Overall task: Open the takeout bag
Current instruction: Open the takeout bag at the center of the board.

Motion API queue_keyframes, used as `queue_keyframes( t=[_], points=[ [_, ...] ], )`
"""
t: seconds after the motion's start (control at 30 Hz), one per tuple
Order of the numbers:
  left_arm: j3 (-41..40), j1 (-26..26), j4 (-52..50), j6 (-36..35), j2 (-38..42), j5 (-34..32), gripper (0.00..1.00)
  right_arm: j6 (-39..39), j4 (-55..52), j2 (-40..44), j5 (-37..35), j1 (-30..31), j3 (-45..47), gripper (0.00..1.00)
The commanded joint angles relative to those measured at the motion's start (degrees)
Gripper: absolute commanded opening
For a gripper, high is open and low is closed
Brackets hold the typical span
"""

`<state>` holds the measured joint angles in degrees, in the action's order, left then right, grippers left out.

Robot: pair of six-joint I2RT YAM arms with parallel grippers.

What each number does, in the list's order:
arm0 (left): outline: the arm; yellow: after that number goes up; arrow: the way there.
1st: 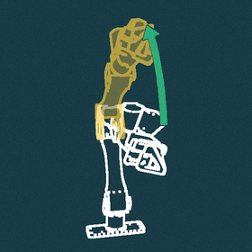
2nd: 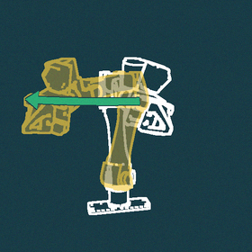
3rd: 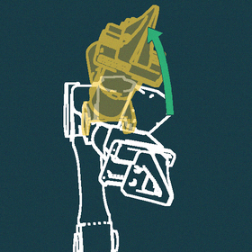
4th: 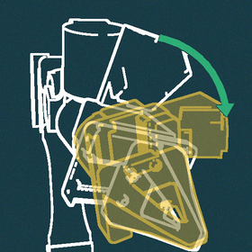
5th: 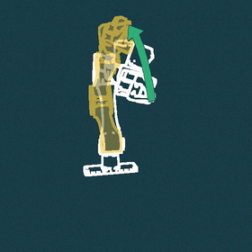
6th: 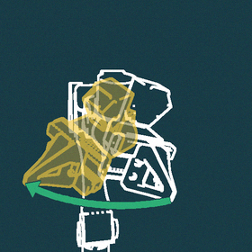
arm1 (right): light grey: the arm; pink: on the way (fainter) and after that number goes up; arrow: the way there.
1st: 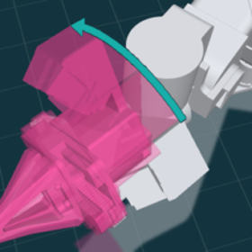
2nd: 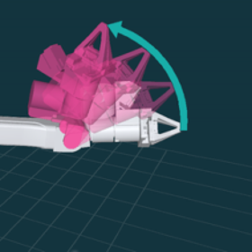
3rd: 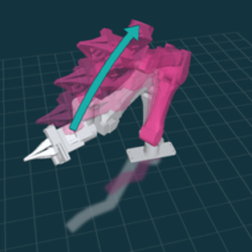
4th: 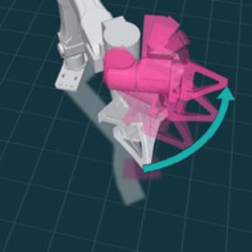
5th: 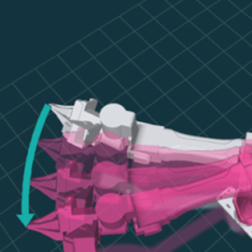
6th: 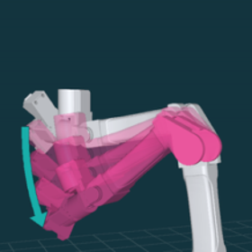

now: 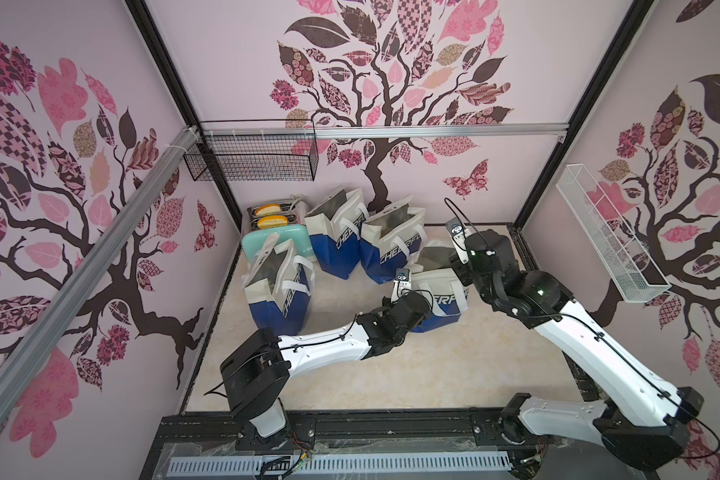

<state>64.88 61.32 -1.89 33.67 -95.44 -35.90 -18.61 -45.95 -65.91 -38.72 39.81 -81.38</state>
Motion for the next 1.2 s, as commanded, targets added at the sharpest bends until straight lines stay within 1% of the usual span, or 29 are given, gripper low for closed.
queue_keyframes(
  t=[0.0,0.17,0.27,0.3,0.37,0.43,0.5,0.57,0.63,0.73,0.83,0.9,0.97,1.0,1.1,1.13,1.17],
  points=[
    [2.1,-0.1,1.4,3.0,-3.5,-0.8,0.00,12.9,-3.4,6.0,0.8,-0.3,3.4,0.57],
    [5.0,-0.1,4.4,4.5,-8.6,1.4,0.00,22.9,-3.2,17.2,0.2,-0.3,12.5,0.52],
    [6.7,-0.2,4.4,4.8,-10.3,2.9,0.00,24.5,-1.4,22.6,1.7,-0.3,19.0,0.51],
    [6.9,-0.2,4.5,4.8,-10.6,3.2,0.06,24.4,-1.3,23.4,1.7,-0.3,20.3,0.52],
    [6.5,-0.3,4.8,4.6,-10.4,3.6,0.24,24.8,-1.7,24.2,1.2,-0.3,21.4,0.57],
    [5.1,-0.5,6.0,4.5,-9.4,3.7,0.39,26.2,-1.9,24.8,0.5,-0.3,22.2,0.60],
    [3.1,-0.8,7.7,3.8,-7.8,3.6,0.50,28.2,-1.3,25.8,-0.7,-0.3,23.5,0.62],
    [1.1,-1.1,8.5,3.1,-5.6,3.1,0.59,31.5,-1.4,26.4,-3.3,-0.3,24.7,0.63],
    [-0.8,-1.5,8.9,1.5,-3.4,3.1,0.66,34.8,-2.6,26.5,-5.9,-0.3,25.7,0.67],
    [-5.4,-1.7,10.7,-1.5,1.0,3.6,0.72,39.7,-3.8,27.1,-9.4,-0.4,28.0,0.72],
    [-12.8,-2.6,16.5,-6.3,6.8,6.5,0.75,42.1,-1.8,28.7,-10.2,-1.5,31.2,0.75],
    [-17.4,-4.3,18.0,-9.6,11.0,10.3,0.78,41.8,0.5,29.1,-7.6,-3.9,33.0,0.77],
    [-20.8,-7.0,16.3,-12.9,15.5,15.2,0.81,43.4,-0.1,28.0,-3.9,-7.9,33.1,0.79],
    [-22.1,-7.9,14.8,-14.5,17.4,16.0,0.83,44.3,-0.6,27.2,-2.4,-9.7,33.3,0.79],
    [-26.7,-10.0,11.8,-20.0,24.7,13.4,0.86,45.8,1.8,25.6,3.4,-16.0,35.4,0.80],
    [-28.7,-10.5,11.8,-21.0,27.4,10.9,0.87,46.7,3.4,25.3,5.8,-18.4,36.3,0.80],
    [-30.9,-10.6,13.1,-21.0,30.0,6.9,0.90,47.8,4.9,24.9,7.9,-20.9,37.2,0.81]
  ],
)
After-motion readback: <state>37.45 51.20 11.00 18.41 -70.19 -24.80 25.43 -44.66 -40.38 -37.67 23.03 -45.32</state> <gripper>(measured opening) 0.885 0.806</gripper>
